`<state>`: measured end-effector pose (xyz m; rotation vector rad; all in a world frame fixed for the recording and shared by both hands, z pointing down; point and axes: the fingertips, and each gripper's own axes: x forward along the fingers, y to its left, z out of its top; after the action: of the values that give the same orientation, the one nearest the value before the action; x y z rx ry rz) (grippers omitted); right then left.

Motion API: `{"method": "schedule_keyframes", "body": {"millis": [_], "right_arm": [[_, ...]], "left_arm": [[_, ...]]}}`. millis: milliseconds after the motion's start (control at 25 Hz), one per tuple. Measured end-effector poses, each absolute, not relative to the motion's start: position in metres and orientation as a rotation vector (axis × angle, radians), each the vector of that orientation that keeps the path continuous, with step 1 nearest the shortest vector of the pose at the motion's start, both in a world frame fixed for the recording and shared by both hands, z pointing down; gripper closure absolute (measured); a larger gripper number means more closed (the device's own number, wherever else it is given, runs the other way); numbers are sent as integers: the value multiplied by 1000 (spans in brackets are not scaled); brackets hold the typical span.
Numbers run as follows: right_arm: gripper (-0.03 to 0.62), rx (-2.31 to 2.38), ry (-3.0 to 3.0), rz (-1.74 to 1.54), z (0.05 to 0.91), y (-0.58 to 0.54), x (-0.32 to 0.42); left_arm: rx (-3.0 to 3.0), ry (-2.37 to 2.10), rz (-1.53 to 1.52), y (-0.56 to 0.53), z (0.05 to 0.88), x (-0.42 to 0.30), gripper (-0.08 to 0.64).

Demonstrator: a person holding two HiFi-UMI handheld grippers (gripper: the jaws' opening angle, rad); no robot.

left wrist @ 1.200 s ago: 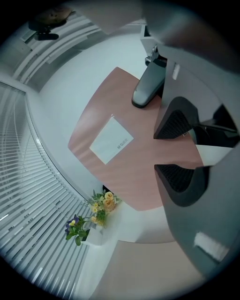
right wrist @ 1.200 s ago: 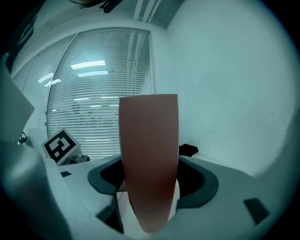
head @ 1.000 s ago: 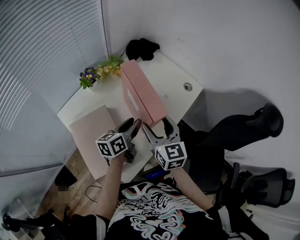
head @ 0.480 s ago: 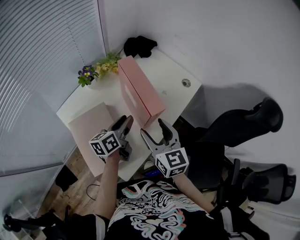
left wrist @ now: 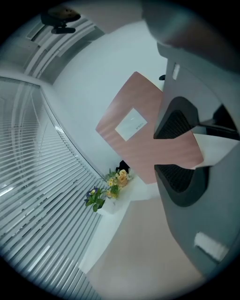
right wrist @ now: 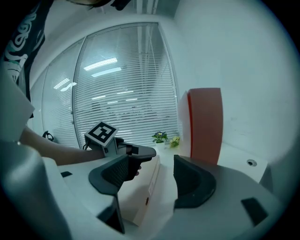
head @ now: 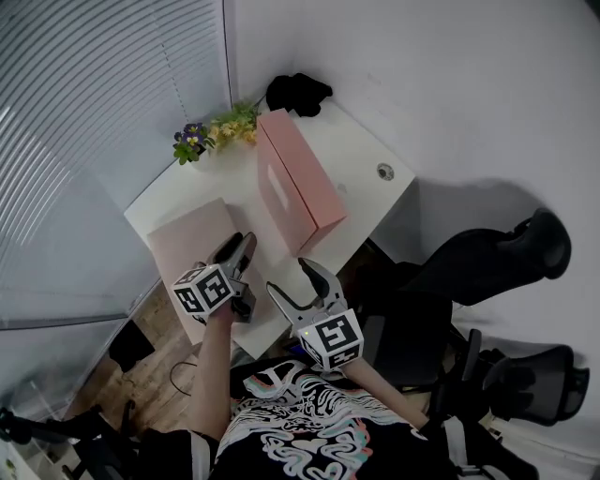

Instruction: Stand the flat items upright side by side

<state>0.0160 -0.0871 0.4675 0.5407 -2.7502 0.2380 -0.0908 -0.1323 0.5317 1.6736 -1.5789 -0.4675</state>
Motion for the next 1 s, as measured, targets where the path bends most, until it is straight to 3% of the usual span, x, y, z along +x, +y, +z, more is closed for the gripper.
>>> {"method": "schedule_keyframes", "body": {"millis": [1000], "right_arm": [[284, 212, -2503, 276, 558, -70, -96]], "left_arm": [[1268, -1919, -328, 27, 590, -235, 397]]}}
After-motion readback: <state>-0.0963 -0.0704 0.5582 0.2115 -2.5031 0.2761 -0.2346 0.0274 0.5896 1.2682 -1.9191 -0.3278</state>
